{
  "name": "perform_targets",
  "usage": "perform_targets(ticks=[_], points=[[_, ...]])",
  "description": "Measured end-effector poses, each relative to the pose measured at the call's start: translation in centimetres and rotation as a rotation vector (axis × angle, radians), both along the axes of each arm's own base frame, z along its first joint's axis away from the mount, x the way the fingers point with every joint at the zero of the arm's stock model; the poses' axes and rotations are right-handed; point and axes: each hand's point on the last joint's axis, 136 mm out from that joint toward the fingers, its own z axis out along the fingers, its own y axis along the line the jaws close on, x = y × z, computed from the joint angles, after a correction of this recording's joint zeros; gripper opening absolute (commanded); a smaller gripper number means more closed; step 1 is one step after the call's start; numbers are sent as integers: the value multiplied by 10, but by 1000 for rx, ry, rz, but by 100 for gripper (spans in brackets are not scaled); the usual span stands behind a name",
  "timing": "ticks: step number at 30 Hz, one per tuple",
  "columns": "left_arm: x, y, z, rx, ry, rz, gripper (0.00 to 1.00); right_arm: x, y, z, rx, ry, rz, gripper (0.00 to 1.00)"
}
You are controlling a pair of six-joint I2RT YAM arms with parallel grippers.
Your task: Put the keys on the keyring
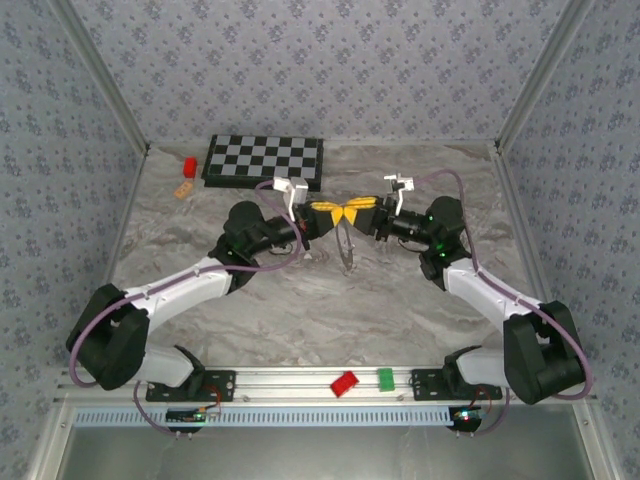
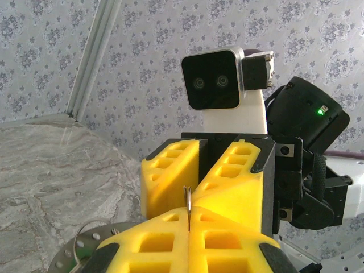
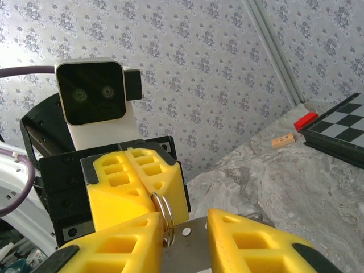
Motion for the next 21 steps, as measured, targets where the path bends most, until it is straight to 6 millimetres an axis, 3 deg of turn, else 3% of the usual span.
perform_targets(ticks=[21], points=[[-7,-2,0,69,-7,-80,0,-13,0,3,-51,-51,40,14]])
